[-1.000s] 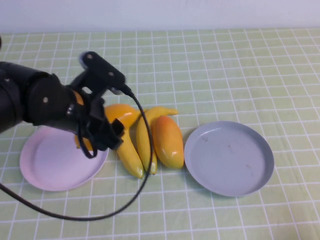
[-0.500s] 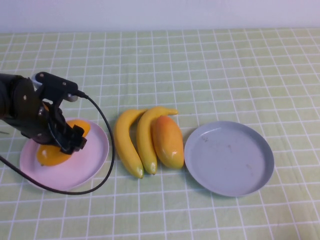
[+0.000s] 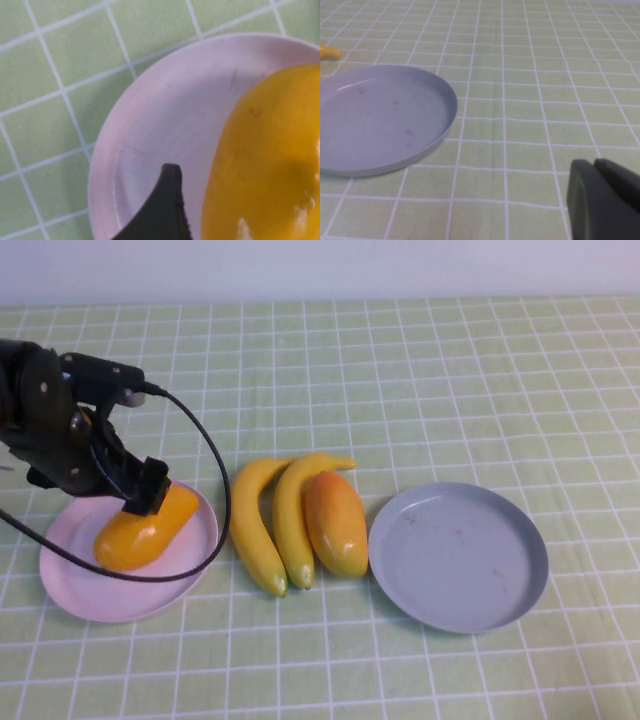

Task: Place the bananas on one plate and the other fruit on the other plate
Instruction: Put one type of fruit in the left plate

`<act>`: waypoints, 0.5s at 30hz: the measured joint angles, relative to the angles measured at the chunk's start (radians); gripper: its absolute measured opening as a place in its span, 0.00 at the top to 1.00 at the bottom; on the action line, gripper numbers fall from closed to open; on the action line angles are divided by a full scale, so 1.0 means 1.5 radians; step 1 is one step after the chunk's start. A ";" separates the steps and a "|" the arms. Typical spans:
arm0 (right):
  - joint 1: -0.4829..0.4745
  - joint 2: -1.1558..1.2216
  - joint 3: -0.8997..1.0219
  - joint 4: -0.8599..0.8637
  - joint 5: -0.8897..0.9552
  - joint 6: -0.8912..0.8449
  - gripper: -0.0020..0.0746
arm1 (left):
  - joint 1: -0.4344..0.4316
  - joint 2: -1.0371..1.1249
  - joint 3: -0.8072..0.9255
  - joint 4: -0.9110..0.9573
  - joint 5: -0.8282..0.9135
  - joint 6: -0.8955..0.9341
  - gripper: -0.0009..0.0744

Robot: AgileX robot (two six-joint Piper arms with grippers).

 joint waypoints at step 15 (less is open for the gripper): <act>0.000 0.000 0.000 0.000 0.001 0.000 0.99 | -0.189 0.036 -0.175 -0.048 0.091 -0.172 0.10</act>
